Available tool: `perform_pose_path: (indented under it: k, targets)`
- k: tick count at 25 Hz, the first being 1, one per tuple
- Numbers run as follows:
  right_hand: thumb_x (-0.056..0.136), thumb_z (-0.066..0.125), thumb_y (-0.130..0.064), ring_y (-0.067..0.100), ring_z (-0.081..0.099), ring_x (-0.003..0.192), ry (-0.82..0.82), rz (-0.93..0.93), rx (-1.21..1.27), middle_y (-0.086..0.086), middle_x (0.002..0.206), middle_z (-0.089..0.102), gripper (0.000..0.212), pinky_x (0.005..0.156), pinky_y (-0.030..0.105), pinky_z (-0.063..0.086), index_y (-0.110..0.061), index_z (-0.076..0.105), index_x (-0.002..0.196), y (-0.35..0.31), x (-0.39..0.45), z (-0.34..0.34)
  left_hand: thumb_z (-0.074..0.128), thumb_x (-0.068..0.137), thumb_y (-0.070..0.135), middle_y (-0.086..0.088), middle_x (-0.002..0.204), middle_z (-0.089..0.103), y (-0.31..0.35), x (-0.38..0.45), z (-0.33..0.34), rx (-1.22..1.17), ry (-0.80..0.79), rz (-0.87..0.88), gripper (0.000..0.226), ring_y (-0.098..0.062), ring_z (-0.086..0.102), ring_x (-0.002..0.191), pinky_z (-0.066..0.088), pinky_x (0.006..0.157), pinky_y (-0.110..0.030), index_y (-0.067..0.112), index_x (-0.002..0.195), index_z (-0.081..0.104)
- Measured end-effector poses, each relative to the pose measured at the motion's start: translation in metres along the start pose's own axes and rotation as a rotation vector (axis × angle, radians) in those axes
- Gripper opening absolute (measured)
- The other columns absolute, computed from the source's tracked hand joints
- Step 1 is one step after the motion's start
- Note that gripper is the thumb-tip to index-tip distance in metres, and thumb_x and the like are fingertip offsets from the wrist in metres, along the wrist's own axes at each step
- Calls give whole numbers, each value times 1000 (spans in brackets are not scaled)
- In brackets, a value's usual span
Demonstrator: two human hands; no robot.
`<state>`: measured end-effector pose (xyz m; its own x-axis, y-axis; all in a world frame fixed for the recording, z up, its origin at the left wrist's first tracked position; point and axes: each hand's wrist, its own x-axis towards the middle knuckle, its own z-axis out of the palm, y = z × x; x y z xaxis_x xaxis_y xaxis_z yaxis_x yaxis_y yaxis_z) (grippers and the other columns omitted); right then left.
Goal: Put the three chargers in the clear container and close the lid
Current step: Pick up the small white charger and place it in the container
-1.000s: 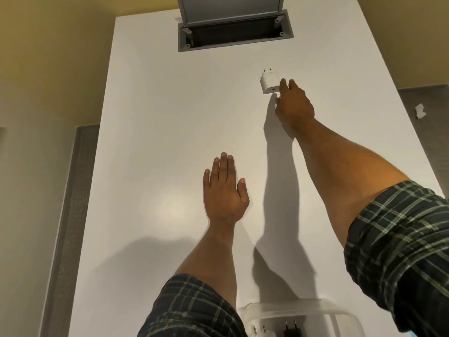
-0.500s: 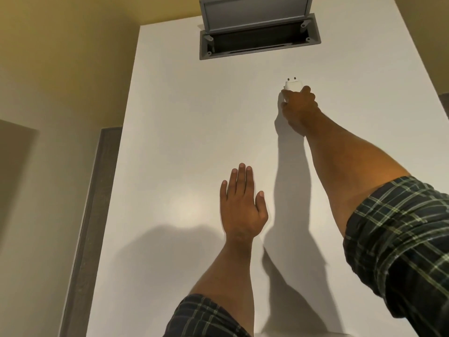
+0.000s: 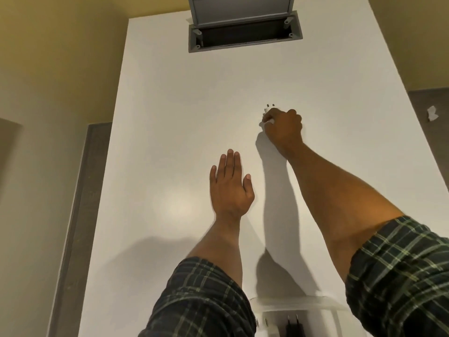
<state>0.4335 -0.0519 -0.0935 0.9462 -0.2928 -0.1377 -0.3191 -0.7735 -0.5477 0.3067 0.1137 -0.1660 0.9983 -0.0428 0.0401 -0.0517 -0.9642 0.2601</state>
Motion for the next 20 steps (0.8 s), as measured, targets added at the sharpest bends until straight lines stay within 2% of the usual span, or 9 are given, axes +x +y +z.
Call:
perform_pose_path:
  k: [3, 5, 7, 10, 11, 13, 16, 20]
  targets:
    - [84, 52, -12, 31, 60, 109, -8, 27, 219, 1, 101, 76, 29, 96, 38, 48, -22, 74, 100, 0, -48, -7, 30, 103, 42, 1, 172, 18, 2, -2, -7, 9, -65, -9, 65, -17, 17, 160, 17, 129, -44, 19, 164, 22]
    - [83, 53, -15, 28, 65, 101, -29, 64, 326, -1, 100, 76, 27, 92, 38, 53, -23, 73, 100, 5, -75, -17, 26, 106, 41, 1, 173, 12, 6, -2, -13, 15, -134, -12, 64, -18, 12, 160, 14, 130, -44, 19, 165, 16]
    - [82, 55, -15, 27, 66, 94, -75, 40, 335, 0, 105, 73, 29, 85, 36, 55, -25, 71, 103, 14, -99, -27, 19, 108, 40, 2, 174, 3, 9, 3, -19, 11, -214, -27, 62, -17, 5, 161, 9, 131, -44, 18, 166, 7]
    - [81, 54, -14, 23, 62, 77, -89, -8, 345, -2, 102, 70, 40, 76, 30, 53, -33, 69, 113, 26, -126, -43, 13, 110, 39, 1, 173, -10, 6, -2, -28, 24, -325, -42, 62, -16, -6, 161, 3, 131, -43, 17, 165, -5]
    - [81, 53, -15, 23, 62, 77, -91, 0, 359, -2, 107, 70, 46, 76, 29, 52, -37, 66, 120, 29, -131, -50, 12, 110, 39, 2, 173, -13, 6, -7, -31, 32, -351, -43, 62, -15, -8, 161, 1, 131, -42, 17, 164, -8]
    - [81, 52, -18, 25, 66, 91, -114, 37, 393, 3, 123, 66, 60, 80, 30, 53, -47, 57, 133, 37, -140, -61, 11, 110, 37, 2, 172, -17, 4, -21, -38, 24, -401, -42, 62, -15, -11, 160, 0, 131, -41, 17, 164, -12]
    - [80, 51, -21, 24, 66, 105, -139, 82, 445, 2, 133, 62, 69, 89, 31, 53, -51, 45, 142, 42, -156, -74, 14, 111, 33, 1, 172, -16, -2, -44, -49, 20, -423, -18, 61, -16, -9, 161, 2, 131, -41, 15, 164, -10]
    - [82, 58, -21, 12, 63, 97, -166, 67, 489, -12, 132, 61, 69, 75, 20, 49, -48, 43, 144, 44, -186, -78, 18, 111, 29, 0, 172, -16, -13, -75, -61, 32, -477, 17, 61, -17, -9, 161, 6, 131, -40, 13, 164, -9]
